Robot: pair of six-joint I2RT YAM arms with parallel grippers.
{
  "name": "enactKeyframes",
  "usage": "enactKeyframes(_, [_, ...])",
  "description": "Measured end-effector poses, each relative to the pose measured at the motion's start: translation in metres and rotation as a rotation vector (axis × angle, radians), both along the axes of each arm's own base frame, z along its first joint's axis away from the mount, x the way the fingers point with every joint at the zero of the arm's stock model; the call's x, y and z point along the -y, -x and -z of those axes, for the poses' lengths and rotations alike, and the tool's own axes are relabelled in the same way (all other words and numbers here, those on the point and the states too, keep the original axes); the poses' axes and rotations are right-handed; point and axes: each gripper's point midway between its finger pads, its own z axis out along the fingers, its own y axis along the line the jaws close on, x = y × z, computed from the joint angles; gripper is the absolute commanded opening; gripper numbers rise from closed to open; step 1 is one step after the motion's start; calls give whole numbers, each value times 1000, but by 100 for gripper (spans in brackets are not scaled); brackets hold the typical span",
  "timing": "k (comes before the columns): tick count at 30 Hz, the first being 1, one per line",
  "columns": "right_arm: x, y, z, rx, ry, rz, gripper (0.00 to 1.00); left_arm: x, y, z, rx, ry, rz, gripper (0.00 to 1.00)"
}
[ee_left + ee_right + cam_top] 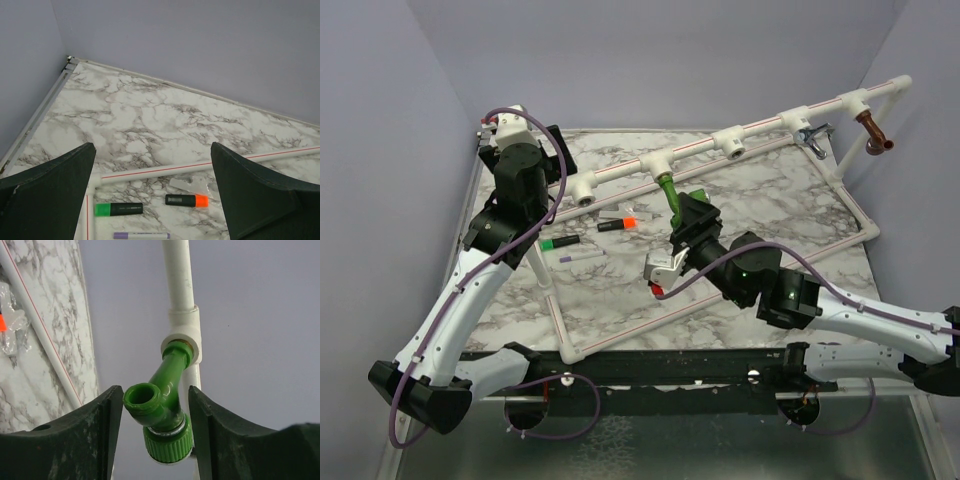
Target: Install the water faucets
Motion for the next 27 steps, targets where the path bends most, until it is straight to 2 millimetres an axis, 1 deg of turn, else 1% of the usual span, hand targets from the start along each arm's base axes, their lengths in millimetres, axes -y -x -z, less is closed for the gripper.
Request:
enactKeyframes(4, [0, -5, 1, 26, 1, 32, 52, 0, 0, 0, 0, 0, 0, 99])
enactKeyframes(7, [1, -7, 1, 38, -6, 51, 41, 0, 0, 0, 0, 0, 0, 99])
enactKeyframes(11, [3, -9, -1, 48, -28, 68, 29, 0, 0, 0, 1, 0, 0, 99])
enactKeyframes(13, [3, -10, -1, 49, -41, 75, 17, 0, 0, 0, 1, -1, 0, 99])
enactKeyframes(14, [4, -10, -1, 45, -56, 77, 8, 0, 0, 0, 1, -1, 0, 99])
enactKeyframes(15, [3, -10, -1, 42, -67, 79, 2, 0, 0, 0, 1, 0, 0, 99])
enactKeyframes(22, [-1, -12, 2, -2, -177, 92, 1, -1, 0, -1, 4, -3, -3, 99])
enactKeyframes(27, [-4, -14, 4, -84, -327, 111, 1, -2, -1, -2, 8, -5, -7, 99])
